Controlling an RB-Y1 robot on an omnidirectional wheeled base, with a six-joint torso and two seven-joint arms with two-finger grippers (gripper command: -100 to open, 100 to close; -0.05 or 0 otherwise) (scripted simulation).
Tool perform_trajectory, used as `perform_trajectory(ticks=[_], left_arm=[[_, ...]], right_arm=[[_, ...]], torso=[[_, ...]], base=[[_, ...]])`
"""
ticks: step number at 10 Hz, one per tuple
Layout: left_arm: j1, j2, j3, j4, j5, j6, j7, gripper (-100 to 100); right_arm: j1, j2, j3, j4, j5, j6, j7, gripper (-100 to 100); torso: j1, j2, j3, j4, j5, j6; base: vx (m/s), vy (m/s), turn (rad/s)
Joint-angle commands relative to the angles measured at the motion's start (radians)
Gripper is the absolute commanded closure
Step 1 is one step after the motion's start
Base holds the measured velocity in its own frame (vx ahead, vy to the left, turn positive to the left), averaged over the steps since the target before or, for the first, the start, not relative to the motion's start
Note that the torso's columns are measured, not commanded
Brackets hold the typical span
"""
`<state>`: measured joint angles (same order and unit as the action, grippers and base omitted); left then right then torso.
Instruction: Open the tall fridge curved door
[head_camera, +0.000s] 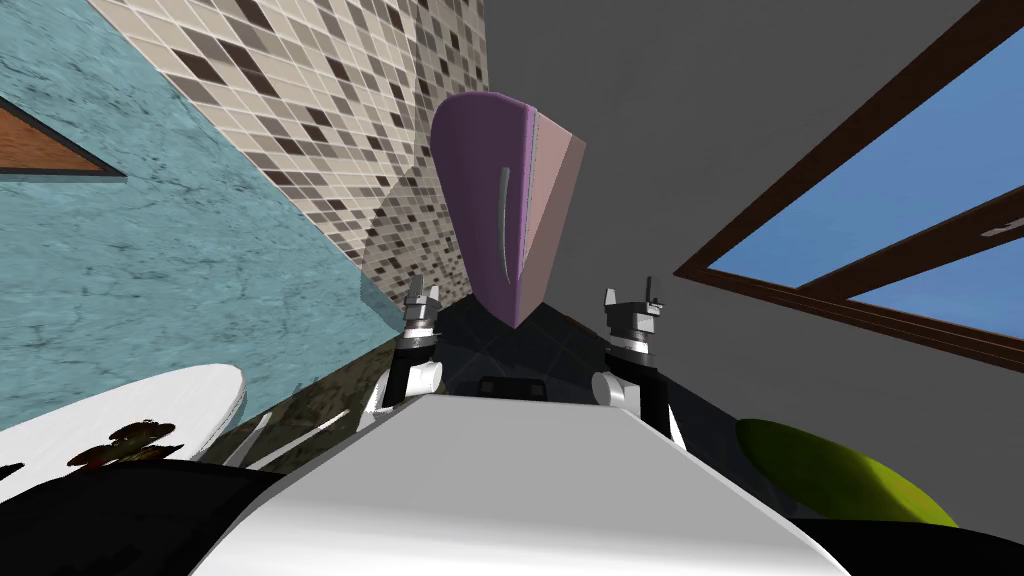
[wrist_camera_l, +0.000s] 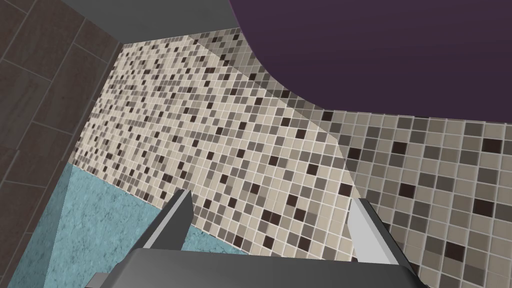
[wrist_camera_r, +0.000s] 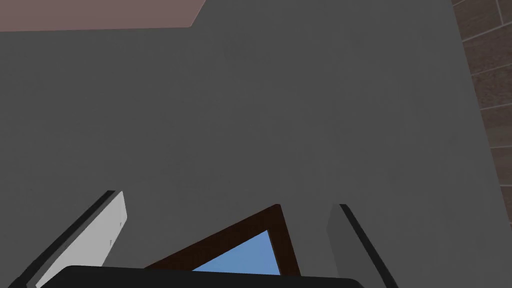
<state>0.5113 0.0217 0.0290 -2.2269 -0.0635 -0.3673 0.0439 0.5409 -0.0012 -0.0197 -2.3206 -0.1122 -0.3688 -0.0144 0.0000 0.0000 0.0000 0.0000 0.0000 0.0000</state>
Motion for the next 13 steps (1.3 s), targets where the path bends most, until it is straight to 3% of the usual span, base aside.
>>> perform_trajectory(ticks=[1,9,10,13], left_arm=[[0.000,0.000,0.000,0.000,0.000,0.000,0.000,0],[0.000,0.000,0.000,0.000,0.000,0.000,0.000,0],[-0.007,0.042,0.002,0.024,-0.003,-0.014,-0.007,-100],[-0.023,0.083,0.008,0.079,-0.010,-0.044,-0.023,-100]], right_arm=[[0.000,0.000,0.000,0.000,0.000,0.000,0.000,0],[0.000,0.000,0.000,0.000,0.000,0.000,0.000,0],[0.000,0.000,0.000,0.000,0.000,0.000,0.000,0],[0.000,0.000,0.000,0.000,0.000,0.000,0.000,0]], torso=[[0.000,0.040,-0.082,0.041,0.000,0.000],[0.000,0.618,-1.234,0.617,0.000,0.000],[0.000,0.691,-1.382,0.691,0.000,0.000],[0.000,0.734,-1.477,0.736,0.000,0.000]], base=[[0.000,0.000,0.000],[0.000,0.000,0.000],[0.044,-0.017,0.006],[0.081,-0.027,0.009]])
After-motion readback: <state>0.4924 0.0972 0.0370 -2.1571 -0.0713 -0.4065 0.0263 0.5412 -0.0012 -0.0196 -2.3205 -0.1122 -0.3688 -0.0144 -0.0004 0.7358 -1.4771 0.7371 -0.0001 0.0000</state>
